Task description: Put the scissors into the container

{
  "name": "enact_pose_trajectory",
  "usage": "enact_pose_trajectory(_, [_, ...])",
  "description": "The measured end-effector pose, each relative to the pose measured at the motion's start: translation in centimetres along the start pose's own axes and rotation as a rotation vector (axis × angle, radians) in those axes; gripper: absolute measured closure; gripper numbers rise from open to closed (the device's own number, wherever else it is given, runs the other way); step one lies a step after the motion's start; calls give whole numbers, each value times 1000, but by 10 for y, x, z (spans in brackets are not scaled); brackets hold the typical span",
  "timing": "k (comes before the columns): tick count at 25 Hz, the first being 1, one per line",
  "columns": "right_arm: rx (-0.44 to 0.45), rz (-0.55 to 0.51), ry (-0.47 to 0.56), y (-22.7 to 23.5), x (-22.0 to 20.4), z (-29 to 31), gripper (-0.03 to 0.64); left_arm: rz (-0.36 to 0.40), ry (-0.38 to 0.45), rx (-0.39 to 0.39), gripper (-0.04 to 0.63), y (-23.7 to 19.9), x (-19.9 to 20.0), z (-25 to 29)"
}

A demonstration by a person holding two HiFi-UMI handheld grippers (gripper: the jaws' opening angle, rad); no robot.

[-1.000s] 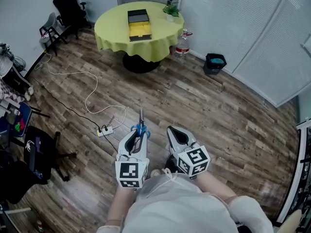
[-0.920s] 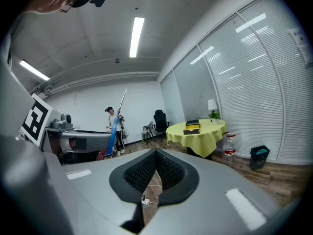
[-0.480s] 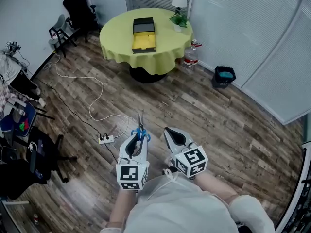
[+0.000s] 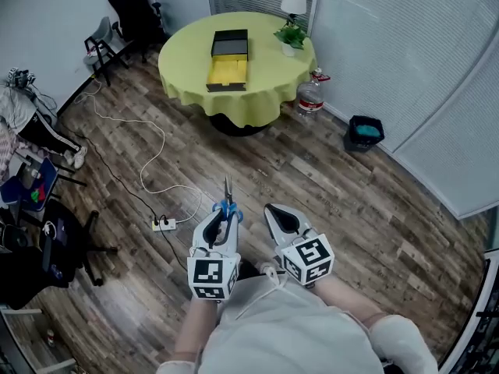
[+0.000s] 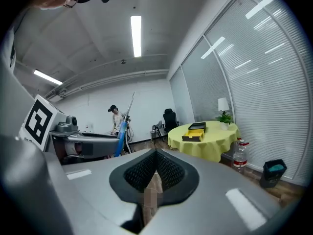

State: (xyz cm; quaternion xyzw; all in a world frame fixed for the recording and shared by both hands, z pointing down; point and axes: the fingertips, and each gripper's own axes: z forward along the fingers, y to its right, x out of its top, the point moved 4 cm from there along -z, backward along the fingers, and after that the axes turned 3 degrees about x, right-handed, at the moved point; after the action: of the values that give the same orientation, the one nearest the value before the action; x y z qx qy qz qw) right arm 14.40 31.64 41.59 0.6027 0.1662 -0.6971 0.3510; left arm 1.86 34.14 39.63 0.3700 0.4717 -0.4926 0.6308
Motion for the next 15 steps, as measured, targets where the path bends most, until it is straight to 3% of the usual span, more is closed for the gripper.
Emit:
enact_pose_trajectory(8, [-3,4,-26,38,9,37,618,-21,-29,-1,512,-17,7,48])
enact_pose_trajectory(15, [-63,18,-47,74,22,106,618,-13,-37,-57,512,-64,21,119])
